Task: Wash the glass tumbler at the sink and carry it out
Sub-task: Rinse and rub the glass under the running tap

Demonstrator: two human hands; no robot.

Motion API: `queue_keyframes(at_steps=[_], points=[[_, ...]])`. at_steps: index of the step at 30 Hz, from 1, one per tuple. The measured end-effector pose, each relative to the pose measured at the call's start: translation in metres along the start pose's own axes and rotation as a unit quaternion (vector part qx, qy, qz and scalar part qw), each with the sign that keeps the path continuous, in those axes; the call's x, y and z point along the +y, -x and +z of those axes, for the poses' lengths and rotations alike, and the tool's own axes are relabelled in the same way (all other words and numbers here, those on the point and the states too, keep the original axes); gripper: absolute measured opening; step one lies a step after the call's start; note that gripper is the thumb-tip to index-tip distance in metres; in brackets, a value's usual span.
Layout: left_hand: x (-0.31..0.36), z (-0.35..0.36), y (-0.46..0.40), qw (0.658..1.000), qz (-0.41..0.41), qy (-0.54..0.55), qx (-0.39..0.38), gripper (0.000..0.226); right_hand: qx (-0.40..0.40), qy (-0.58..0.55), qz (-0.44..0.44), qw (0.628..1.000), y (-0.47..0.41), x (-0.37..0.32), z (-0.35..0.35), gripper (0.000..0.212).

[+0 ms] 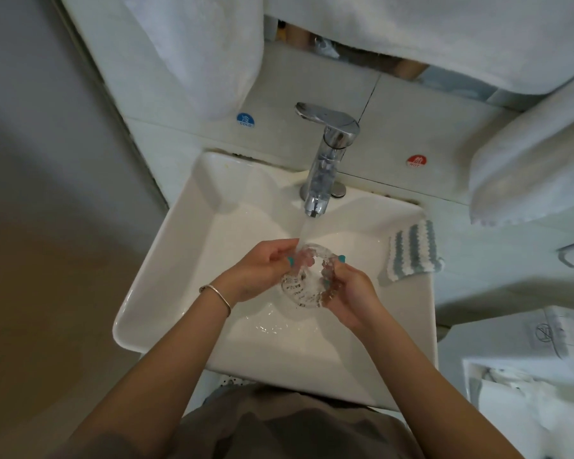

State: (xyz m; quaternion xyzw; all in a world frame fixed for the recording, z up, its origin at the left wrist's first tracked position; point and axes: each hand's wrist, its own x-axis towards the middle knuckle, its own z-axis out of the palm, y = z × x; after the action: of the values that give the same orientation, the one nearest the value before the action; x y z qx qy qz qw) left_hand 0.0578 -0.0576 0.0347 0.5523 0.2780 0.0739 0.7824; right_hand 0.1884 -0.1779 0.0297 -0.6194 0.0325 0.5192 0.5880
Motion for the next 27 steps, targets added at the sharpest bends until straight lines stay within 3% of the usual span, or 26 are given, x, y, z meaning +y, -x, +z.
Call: queue_keyframes(at_steps=[2,4,7,10,15,18,21,27], points=[[-0.007,-0.006,0.001,0.999,-0.003,0.042,0.003,0.051,-0.012,-0.004,-0.001,1.0,0.0,0.0,0.002,0.024],[-0.011,-0.007,0.004,0.996,0.01,0.08,0.034,0.051,-0.022,-0.002,-0.003,1.0,-0.004,0.002,0.002,0.026],[-0.015,0.0,0.008,0.986,0.044,0.128,0.093,0.04,-0.027,0.002,-0.015,1.0,-0.003,-0.001,0.008,0.023],[-0.021,0.009,0.006,0.97,0.058,0.17,0.164,0.029,-0.036,0.002,-0.016,0.999,-0.002,-0.002,0.012,0.034],[-0.019,0.02,0.0,0.933,-0.017,0.205,0.295,0.012,-0.062,0.069,-0.05,0.994,-0.001,0.006,0.019,0.022],[-0.019,0.017,-0.002,0.935,-0.057,0.193,0.293,0.024,-0.068,0.082,-0.031,0.994,0.001,0.009,0.018,0.023],[-0.021,0.014,0.0,0.945,-0.047,0.171,0.275,0.02,-0.082,0.093,-0.013,0.992,0.002,0.002,0.016,0.015],[-0.02,0.011,0.004,0.966,-0.011,0.11,0.235,0.025,-0.053,0.08,0.003,0.995,-0.003,-0.003,0.027,0.039]])
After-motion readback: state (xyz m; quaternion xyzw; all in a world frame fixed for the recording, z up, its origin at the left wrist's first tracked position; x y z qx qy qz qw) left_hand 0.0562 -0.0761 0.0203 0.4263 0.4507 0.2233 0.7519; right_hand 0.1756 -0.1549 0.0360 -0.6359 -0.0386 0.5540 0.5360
